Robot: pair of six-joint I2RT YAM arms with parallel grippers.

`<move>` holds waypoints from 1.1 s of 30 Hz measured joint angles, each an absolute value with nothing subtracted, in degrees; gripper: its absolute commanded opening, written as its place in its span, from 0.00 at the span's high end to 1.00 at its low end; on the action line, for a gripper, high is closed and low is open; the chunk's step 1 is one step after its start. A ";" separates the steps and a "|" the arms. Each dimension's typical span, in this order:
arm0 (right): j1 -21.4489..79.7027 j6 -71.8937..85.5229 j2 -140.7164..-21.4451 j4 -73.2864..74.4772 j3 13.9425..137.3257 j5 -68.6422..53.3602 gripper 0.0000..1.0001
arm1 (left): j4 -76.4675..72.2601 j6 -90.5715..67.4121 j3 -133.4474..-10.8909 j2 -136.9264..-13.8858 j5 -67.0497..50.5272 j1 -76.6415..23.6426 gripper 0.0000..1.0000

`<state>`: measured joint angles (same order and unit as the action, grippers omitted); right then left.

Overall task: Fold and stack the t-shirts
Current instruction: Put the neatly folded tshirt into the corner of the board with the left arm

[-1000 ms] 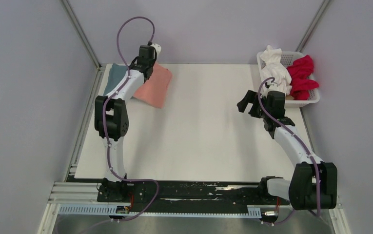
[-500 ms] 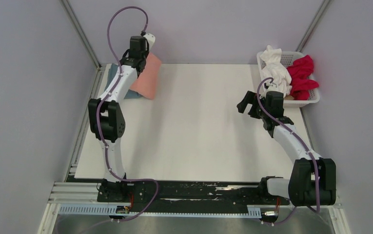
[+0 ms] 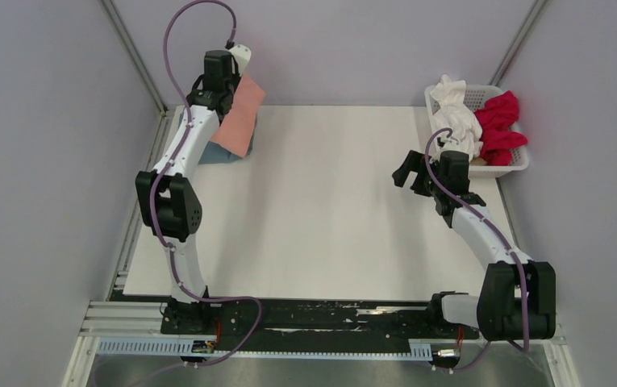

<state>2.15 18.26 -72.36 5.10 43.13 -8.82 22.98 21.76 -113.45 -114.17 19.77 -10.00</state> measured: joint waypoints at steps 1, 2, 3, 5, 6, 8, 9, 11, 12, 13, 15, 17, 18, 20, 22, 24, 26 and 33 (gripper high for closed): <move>2.15 18.28 -72.40 5.10 43.13 -8.80 0.00 | 23.07 21.76 -113.45 -114.17 19.70 -9.98 1.00; 2.15 18.28 -72.42 5.10 43.13 -8.80 0.00 | 23.33 21.50 -113.45 -114.17 19.16 -9.85 1.00; 2.15 18.26 -72.47 5.13 43.13 -8.78 0.00 | 23.46 21.28 -113.45 -114.17 18.37 -9.67 1.00; 2.15 18.26 -72.71 5.10 43.13 -8.67 0.00 | 23.64 20.80 -113.45 -114.17 17.23 -9.28 1.00; 2.15 18.26 -72.82 5.17 43.13 -8.62 0.00 | 23.81 20.49 -113.45 -114.17 16.84 -9.02 1.00; 2.15 18.26 -72.99 5.26 43.13 -8.58 0.00 | 23.86 20.01 -113.45 -114.32 16.45 -8.47 1.00; 2.15 18.26 -72.99 5.34 43.13 -8.54 0.00 | 23.99 19.75 -113.75 -114.67 16.34 -8.08 1.00; 2.15 18.26 -72.99 5.32 43.13 -8.43 0.00 | 24.03 19.27 -114.85 -116.09 15.97 -7.25 1.00; 2.15 18.26 -72.99 5.37 43.13 -8.40 0.00 | 24.10 19.07 -115.33 -116.77 15.66 -6.87 1.00; 2.15 18.26 -72.99 5.37 43.13 -8.38 0.00 | 24.29 18.72 -116.09 -117.84 15.14 -6.31 1.00; 2.15 18.26 -72.99 5.37 43.13 -8.32 0.00 | 24.40 18.06 -117.40 -120.05 13.82 -4.99 1.00; 2.15 18.26 -72.99 5.39 43.13 -8.16 0.00 | 24.43 17.32 -118.13 -122.19 12.19 -3.46 1.00; 2.15 18.26 -72.99 5.39 43.13 -8.03 0.00 | 24.49 16.86 -118.65 -123.52 11.42 -2.59 1.00; 2.15 18.26 -72.99 5.39 43.13 -7.94 0.00 | 24.56 16.32 -119.52 -125.97 10.33 -0.99 1.00; 2.15 18.26 -72.99 5.48 43.13 -7.73 0.00 | 24.75 15.79 -121.12 -128.73 9.65 0.40 1.00; 2.15 18.26 -73.01 5.61 43.13 -7.49 0.00 | 25.19 15.27 -123.39 -131.87 9.43 1.91 1.00; 2.15 18.28 -73.10 5.76 43.18 -7.33 0.00 | 25.58 14.55 -124.86 -134.23 9.04 3.33 0.99; 2.15 18.31 -74.32 5.96 43.35 -7.33 0.00 | 26.20 11.03 -125.29 -136.79 6.46 6.63 0.94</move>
<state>2.15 18.31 -74.32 5.96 43.35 -7.33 26.20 11.03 -125.29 -136.79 6.46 6.63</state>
